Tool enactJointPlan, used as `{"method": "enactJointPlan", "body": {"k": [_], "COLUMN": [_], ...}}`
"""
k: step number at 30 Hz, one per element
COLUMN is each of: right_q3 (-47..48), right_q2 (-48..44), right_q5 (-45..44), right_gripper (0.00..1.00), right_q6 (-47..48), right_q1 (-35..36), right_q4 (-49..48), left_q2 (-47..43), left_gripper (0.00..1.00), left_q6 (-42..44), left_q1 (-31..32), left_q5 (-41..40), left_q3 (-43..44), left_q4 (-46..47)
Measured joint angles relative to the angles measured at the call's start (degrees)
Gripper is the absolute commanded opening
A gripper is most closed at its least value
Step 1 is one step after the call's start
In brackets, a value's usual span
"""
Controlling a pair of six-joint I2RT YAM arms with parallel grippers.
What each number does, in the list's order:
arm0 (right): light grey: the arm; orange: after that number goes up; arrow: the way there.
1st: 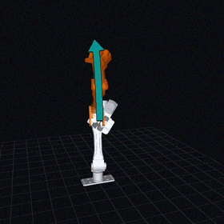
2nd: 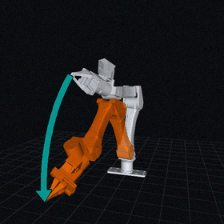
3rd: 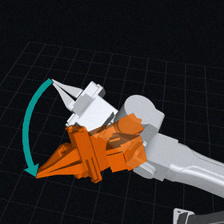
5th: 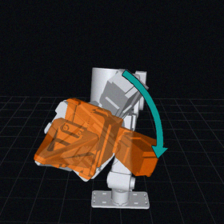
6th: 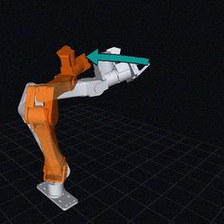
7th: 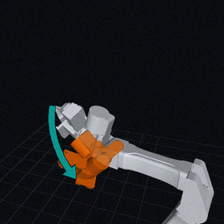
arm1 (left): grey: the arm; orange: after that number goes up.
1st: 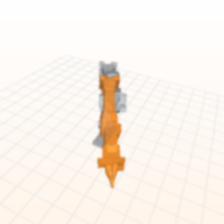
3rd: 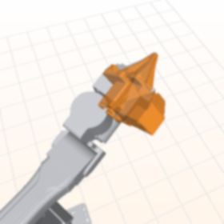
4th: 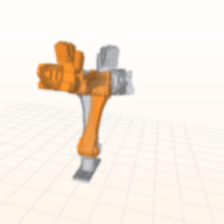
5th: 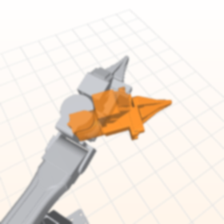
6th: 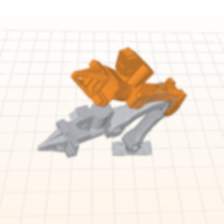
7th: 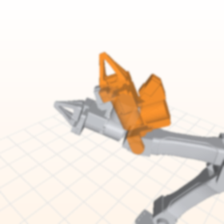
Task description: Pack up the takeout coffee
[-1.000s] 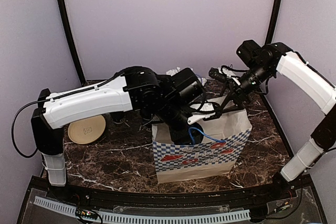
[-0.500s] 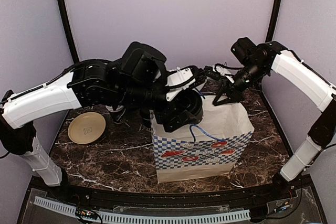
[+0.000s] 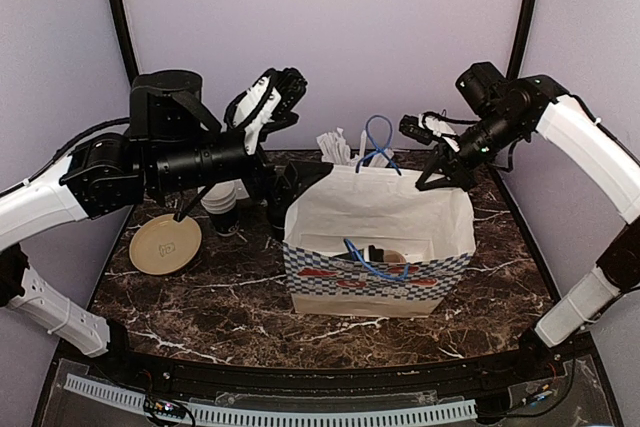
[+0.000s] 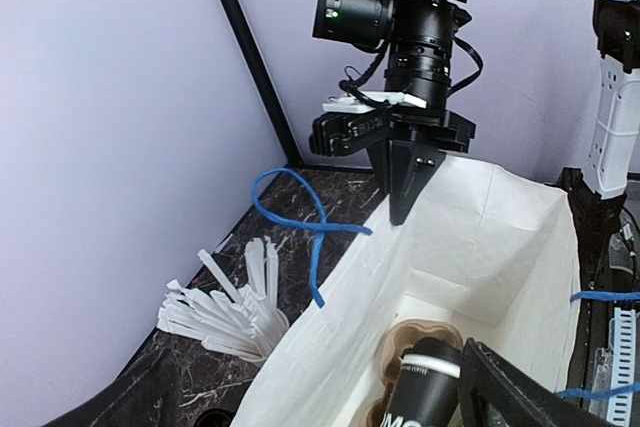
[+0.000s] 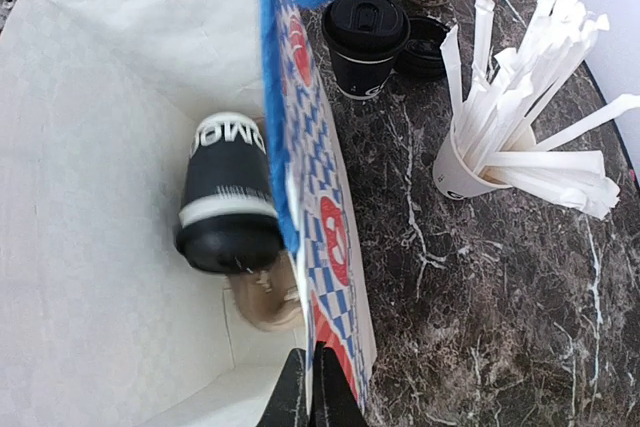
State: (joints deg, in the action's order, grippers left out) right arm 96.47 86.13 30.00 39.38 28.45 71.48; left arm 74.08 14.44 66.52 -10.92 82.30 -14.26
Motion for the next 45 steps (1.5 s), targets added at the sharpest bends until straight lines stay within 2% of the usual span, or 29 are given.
{"method": "enactJointPlan", "body": {"k": [10, 12, 15, 19, 29, 38, 45], "right_q3": [-0.8, -1.5, -2.8, -3.6, -4.5, -3.2, 4.5], "right_q2": [-0.7, -1.4, -3.2, -4.7, -5.0, -5.4, -6.1], "right_q5": [0.7, 1.1, 2.5, 5.3, 8.6, 12.5, 12.8], "right_gripper": [0.0, 0.07, 0.24, 0.37, 0.54, 0.61, 0.64], "right_q6": [-1.0, -1.1, -1.5, -1.7, -0.7, -0.3, 0.2], "right_q1": [0.0, 0.4, 2.1, 5.8, 13.2, 14.4, 13.8], "right_q4": [-1.1, -1.2, -1.2, 0.7, 6.6, 9.4, 9.6], "left_q2": [4.2, 4.3, 5.1, 8.4, 17.9, 18.8, 23.6], "left_gripper": [0.91, 0.89, 0.88, 0.88, 0.87, 0.85, 0.84], "left_q6": [-0.1, -0.2, -0.6, -0.5, 2.6, 5.4, 6.3], "left_q1": [0.0, 0.0, 0.2, 2.9, 14.6, 18.6, 20.6], "left_q5": [5.7, 7.6, 11.2, 12.4, 4.5, -1.7, -3.5], "left_q3": [2.1, 2.1, 2.6, 4.5, 11.0, 11.1, 11.7], "left_q4": [-4.8, -6.6, -9.9, -14.5, -25.8, -29.6, -33.7]}}
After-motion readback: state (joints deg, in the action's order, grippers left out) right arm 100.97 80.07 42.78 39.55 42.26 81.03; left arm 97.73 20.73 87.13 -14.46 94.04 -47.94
